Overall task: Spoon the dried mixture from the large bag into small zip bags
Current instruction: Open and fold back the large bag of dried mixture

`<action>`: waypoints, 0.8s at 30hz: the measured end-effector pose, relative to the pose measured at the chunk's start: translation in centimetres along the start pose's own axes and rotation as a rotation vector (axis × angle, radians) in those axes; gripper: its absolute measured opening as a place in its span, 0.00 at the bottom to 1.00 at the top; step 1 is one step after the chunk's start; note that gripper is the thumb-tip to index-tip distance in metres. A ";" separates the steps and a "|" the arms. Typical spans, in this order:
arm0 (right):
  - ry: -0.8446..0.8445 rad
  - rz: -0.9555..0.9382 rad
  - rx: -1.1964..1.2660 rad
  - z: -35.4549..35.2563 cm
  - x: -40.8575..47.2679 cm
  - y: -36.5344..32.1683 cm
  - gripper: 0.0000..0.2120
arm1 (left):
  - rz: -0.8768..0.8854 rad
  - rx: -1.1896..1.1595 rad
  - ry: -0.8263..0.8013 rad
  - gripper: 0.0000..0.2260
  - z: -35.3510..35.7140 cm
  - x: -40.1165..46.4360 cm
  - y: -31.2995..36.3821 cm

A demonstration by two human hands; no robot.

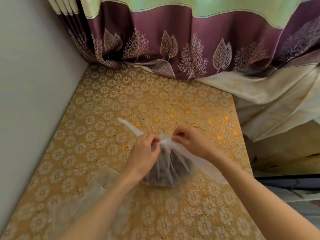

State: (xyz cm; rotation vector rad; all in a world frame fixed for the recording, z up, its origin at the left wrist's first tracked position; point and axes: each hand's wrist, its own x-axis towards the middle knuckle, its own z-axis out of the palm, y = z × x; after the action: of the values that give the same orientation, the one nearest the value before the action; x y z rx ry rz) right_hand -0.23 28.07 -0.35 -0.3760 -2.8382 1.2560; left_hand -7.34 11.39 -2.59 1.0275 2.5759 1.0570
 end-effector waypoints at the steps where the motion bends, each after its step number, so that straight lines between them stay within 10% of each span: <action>1: 0.019 0.011 0.053 -0.7 0.3 -0.5 0.06 | 0.013 -0.021 0.002 0.05 -1.0 0.7 0.2; 16: 0.412 -0.045 0.387 -1.1 7.6 2.5 0.07 | 0.000 -0.373 -0.116 0.10 -2.9 8.9 -2.9; 24: 0.379 -0.321 0.195 1.7 9.2 4.5 0.09 | 0.296 -0.119 0.252 0.09 -0.5 11.8 -4.4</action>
State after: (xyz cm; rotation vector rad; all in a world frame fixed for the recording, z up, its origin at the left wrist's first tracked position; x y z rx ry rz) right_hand -8.44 31.84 -5.56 -0.1259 -2.3239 1.2268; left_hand -18.73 16.58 -4.07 1.3528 2.5595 1.4804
